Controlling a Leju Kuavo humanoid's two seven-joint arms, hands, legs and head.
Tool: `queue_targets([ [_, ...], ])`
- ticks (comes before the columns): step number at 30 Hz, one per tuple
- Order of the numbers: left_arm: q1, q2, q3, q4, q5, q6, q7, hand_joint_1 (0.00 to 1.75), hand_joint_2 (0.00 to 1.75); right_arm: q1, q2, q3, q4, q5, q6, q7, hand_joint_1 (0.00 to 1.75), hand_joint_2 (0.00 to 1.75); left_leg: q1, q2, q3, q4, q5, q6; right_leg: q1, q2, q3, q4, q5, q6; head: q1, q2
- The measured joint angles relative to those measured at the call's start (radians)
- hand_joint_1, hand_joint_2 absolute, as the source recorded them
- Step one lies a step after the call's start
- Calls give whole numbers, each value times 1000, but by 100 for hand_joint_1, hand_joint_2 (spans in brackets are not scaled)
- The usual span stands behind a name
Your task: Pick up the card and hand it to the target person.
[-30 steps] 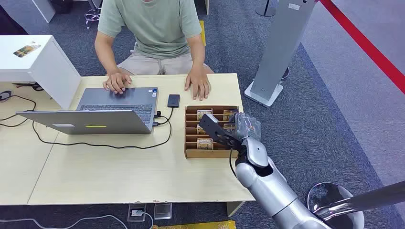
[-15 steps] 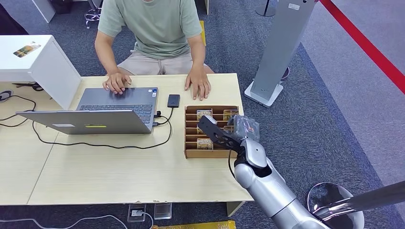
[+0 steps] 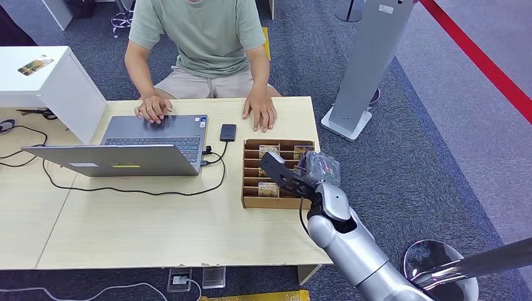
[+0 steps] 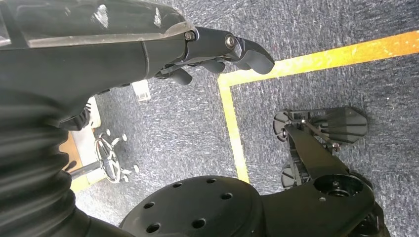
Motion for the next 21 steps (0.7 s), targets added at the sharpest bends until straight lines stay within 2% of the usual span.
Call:
queue_targets([
  [14, 0, 0, 0, 0, 4, 5, -5, 0, 175, 1, 0, 0, -1, -4, -9, -25, 145, 175, 0, 0, 0, 0, 0, 0, 0, 0, 0, 0, 0, 0, 0, 0],
  [17, 0, 1, 0, 0, 20, 10, -14, 0, 175, 12, -1, 1, -12, -13, -82, -145, 145, 175, 0, 0, 0, 0, 0, 0, 0, 0, 0, 0, 0, 0, 0, 0],
  [21, 0, -17, 0, 0, 6, 9, -45, 0, 175, 40, -4, 0, -60, -42, -300, -405, 145, 175, 0, 0, 0, 0, 0, 0, 0, 0, 0, 0, 0, 0, -2, 0],
])
